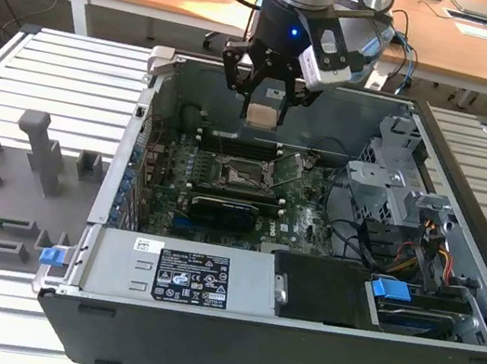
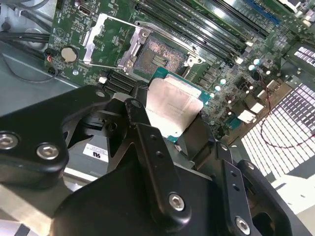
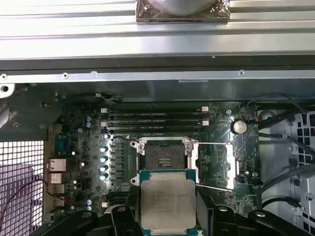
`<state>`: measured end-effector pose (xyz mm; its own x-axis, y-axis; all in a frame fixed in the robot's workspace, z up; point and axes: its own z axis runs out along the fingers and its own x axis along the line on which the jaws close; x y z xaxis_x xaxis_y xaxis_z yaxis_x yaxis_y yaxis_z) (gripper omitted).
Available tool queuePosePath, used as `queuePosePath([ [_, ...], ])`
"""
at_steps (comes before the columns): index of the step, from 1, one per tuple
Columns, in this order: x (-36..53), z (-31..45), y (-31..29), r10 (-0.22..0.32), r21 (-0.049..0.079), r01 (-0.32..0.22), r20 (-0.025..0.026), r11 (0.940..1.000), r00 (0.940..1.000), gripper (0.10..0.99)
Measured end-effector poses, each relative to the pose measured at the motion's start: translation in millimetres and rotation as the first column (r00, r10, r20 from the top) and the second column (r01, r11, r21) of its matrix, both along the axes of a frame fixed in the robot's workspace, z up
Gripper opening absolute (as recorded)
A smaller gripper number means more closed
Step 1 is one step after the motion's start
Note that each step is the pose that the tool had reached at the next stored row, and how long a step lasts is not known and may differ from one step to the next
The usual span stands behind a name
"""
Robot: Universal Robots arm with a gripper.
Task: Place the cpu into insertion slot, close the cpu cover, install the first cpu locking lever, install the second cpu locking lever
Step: 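Place the cpu into insertion slot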
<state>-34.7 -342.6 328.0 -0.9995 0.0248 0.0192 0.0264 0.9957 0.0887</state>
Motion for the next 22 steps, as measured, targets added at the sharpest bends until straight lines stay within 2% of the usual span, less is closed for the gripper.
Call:
queuePosePath([
  [6,0.0,-13.6,0.0,-0.001,-0.003,0.001,0.0000,1.0000,1.0000,0.541],
  [11,0.0,-17.0,0.0,-0.074,-0.010,0.074,0.0003,0.9972,0.9973,0.541],
  [15,0.0,-18.9,0.0,-0.139,-0.013,0.139,0.0006,0.9902,0.9903,0.541],
  [20,0.0,-20.5,0.0,-0.216,-0.014,0.216,0.0008,0.9763,0.9764,0.541],
  [21,0.0,-21.0,0.0,-0.241,-0.015,0.241,0.0009,0.9705,0.9706,0.541],
  [22,0.0,-21.2,0.0,-0.251,-0.015,0.251,0.0009,0.9678,0.9679,0.541],
])
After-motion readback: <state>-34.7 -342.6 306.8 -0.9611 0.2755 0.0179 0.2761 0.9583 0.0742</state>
